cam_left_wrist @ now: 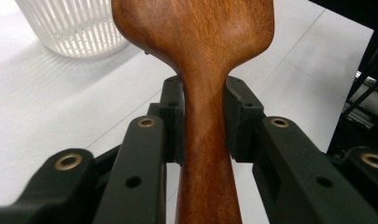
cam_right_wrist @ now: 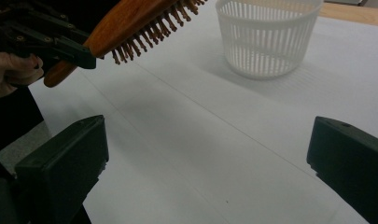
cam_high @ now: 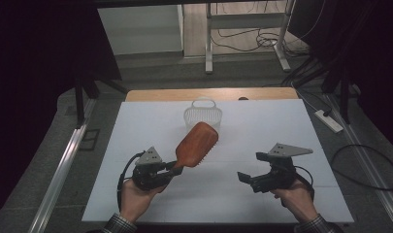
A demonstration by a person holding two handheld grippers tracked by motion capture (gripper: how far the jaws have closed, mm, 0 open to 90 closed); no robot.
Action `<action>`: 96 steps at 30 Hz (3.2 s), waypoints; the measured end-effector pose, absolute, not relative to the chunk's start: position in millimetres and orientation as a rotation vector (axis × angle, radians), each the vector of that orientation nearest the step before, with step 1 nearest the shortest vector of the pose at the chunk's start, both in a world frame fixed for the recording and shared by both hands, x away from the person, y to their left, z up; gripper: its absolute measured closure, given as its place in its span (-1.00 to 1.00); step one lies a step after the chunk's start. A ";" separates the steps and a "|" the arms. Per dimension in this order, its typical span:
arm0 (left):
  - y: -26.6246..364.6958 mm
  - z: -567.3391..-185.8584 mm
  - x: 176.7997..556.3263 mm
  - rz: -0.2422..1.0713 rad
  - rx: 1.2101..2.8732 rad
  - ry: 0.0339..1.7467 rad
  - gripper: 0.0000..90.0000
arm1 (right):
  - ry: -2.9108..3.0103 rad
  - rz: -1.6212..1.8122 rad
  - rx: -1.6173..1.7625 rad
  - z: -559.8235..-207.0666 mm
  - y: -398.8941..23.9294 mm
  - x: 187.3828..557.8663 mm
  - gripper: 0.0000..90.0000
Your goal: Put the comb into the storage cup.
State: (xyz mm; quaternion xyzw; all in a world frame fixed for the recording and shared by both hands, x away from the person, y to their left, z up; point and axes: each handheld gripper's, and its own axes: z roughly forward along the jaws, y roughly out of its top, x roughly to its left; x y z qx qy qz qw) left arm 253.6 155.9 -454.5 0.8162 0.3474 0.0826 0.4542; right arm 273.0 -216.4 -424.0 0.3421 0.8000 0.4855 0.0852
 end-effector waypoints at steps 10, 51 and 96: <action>150.7 -453.9 251.7 0.202 2.000 0.832 0.58 | 2.404 1.478 1.003 -422.6 -196.8 285.2 -1.00; 141.9 -450.5 246.5 0.216 1.951 0.782 0.58 | 2.510 1.558 1.086 -409.5 -118.1 324.5 -1.00; 133.8 -471.3 260.0 0.134 2.046 0.799 0.46 | 2.507 1.859 1.430 -420.6 -124.5 337.4 0.17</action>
